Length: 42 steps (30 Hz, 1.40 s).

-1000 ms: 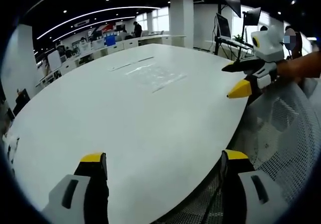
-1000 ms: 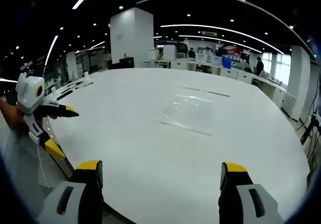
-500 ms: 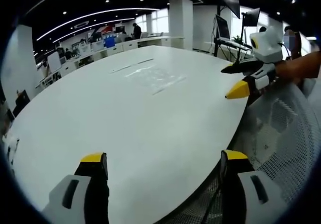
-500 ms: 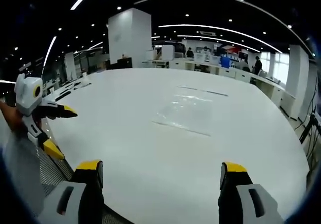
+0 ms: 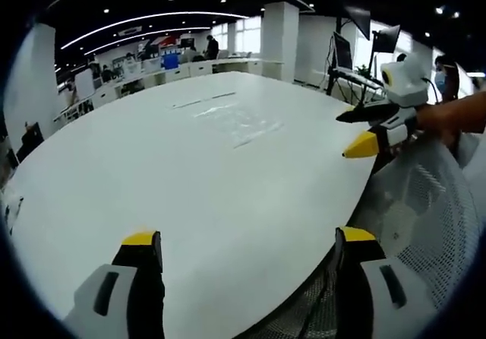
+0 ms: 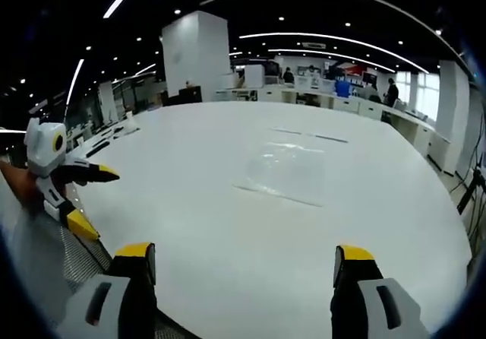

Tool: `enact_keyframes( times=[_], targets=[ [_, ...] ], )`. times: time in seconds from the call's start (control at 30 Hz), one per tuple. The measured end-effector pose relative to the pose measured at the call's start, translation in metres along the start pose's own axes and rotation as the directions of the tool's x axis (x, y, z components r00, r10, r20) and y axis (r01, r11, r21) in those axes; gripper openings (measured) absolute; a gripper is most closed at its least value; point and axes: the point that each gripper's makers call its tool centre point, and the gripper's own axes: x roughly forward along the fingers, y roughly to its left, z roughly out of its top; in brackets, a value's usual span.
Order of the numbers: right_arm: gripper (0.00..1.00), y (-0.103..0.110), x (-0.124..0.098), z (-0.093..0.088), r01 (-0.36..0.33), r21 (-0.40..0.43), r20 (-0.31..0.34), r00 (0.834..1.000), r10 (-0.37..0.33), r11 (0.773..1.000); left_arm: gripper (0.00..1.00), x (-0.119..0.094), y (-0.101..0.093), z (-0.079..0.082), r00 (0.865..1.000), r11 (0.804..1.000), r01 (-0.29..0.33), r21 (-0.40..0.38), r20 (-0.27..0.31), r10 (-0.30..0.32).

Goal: Open the resealable bag by pulling the two sides of the seal apart until the entire bag opening is separated and visibly accessible.

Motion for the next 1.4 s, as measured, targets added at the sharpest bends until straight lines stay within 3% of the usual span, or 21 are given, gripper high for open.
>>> enact_keyframes(
  times=[0.13, 0.27, 0.47, 0.67, 0.87, 1.17, 1.33, 1.4],
  targets=[
    [0.96, -0.006, 0.002, 0.007, -0.005, 0.003, 0.013, 1.0, 0.004, 1.0, 0.95, 0.0, -0.001, 0.0, 1.0, 1.0, 0.007, 0.017, -0.013, -0.007],
    [0.95, -0.008, 0.007, 0.015, -0.031, 0.002, 0.018, 0.999, 0.031, 1.0, 0.95, 0.001, -0.002, 0.009, 1.0, 0.999, 0.014, 0.05, -0.013, -0.013],
    [0.9, -0.012, 0.024, 0.029, -0.082, -0.067, -0.021, 0.997, 0.081, 0.994, 0.92, 0.006, 0.0, 0.025, 1.0, 0.996, 0.018, 0.089, -0.007, -0.018],
    [0.86, -0.01, 0.043, 0.047, -0.119, -0.084, -0.021, 0.993, 0.118, 0.989, 0.89, 0.009, 0.007, 0.04, 0.999, 0.999, 0.018, 0.041, 0.029, -0.02],
    [0.85, -0.006, 0.062, 0.057, -0.148, -0.108, -0.042, 0.989, 0.144, 0.983, 0.86, 0.01, 0.013, 0.043, 1.0, 0.998, 0.015, 0.057, 0.022, -0.016],
    [0.81, -0.003, 0.075, 0.062, -0.22, -0.125, -0.078, 0.974, 0.212, 0.967, 0.88, 0.016, 0.016, 0.056, 0.999, 0.998, 0.017, 0.063, 0.042, -0.019],
    [0.8, -0.01, 0.087, 0.051, -0.226, -0.134, -0.14, 0.968, 0.207, 0.965, 0.87, 0.02, 0.018, 0.055, 1.0, 0.998, 0.011, 0.063, 0.028, -0.013],
    [0.78, -0.014, 0.092, 0.052, -0.224, -0.122, -0.135, 0.969, 0.207, 0.967, 0.87, 0.02, 0.018, 0.053, 1.0, 0.998, 0.014, 0.057, 0.019, -0.015]
  ],
)
